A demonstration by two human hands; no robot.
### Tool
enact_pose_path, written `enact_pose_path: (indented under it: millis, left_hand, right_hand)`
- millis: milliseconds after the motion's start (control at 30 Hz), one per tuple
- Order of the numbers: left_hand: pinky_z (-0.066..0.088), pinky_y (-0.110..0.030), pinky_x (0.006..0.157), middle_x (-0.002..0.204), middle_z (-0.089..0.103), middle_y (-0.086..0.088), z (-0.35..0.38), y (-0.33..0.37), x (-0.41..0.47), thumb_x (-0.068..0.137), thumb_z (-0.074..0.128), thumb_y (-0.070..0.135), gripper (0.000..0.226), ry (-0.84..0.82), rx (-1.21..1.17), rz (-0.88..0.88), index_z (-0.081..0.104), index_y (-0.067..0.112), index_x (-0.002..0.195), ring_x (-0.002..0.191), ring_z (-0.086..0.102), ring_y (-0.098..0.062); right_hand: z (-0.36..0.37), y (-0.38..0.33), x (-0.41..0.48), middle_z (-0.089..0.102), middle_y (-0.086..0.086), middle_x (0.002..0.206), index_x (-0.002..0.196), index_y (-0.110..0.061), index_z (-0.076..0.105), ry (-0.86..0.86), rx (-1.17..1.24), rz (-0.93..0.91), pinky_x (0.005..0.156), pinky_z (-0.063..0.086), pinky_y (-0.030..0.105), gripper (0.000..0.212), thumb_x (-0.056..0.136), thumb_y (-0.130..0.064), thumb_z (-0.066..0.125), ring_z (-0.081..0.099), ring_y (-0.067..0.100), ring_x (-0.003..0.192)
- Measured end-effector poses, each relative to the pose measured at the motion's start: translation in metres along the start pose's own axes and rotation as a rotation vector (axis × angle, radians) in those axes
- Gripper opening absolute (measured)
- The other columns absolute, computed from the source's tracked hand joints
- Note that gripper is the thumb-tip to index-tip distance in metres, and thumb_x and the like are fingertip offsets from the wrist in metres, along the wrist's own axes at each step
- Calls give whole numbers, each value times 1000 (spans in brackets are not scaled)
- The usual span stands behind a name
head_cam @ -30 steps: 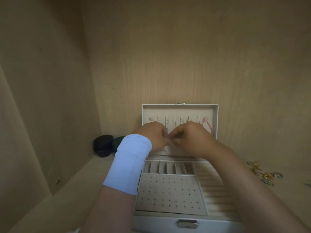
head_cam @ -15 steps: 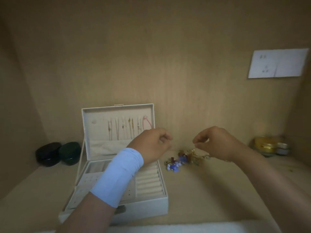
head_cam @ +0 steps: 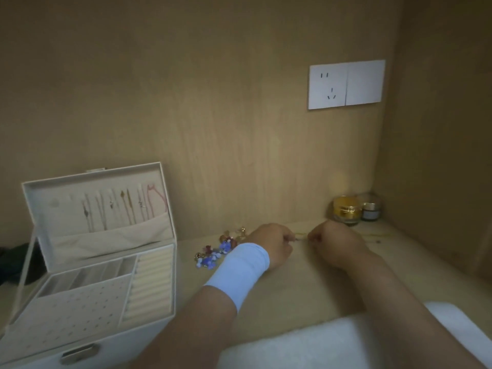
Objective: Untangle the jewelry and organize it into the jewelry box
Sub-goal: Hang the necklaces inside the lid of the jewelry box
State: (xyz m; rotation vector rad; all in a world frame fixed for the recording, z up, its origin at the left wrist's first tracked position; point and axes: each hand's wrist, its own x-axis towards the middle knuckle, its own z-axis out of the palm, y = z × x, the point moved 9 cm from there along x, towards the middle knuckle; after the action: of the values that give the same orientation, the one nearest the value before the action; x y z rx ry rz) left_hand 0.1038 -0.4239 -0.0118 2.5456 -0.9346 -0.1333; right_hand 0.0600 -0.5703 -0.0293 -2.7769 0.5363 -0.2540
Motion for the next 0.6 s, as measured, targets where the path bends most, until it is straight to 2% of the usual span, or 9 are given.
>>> enact_pose_path:
  millis: [167,333,467,600]
  left_hand:
    - [40,-30,101,134,51,-7,20,2,21,94,52,26,43,-12,123,26,55,25,137,125,50,-26]
    - [47,-34,92,118,56,-9,21,3,29,96,51,26,27,33,196,48,71,20,114,111,55,-28]
    - [50,-34,90,110,62,-7,16,3,33,92,58,23,17,56,165,13,71,14,98,101,60,-25]
    - [51,-35,87,106,62,-9,16,3,31,93,54,21,17,58,193,17,68,12,95,98,61,-26]
  right_hand:
    - [2,-2,4,73,-7,107,92,-32,78,-1,88,-5,85,53,29,15,87,-31,64,66,17,102]
    - [4,-4,5,72,-8,105,89,-31,76,5,97,-13,78,50,27,15,88,-33,61,65,17,100]
    - [4,-7,5,70,-9,114,102,-33,76,0,111,-39,88,52,30,19,90,-31,61,64,16,107]
    - [6,-12,3,72,-9,111,100,-33,78,-15,138,-54,86,52,30,16,89,-32,65,64,16,103]
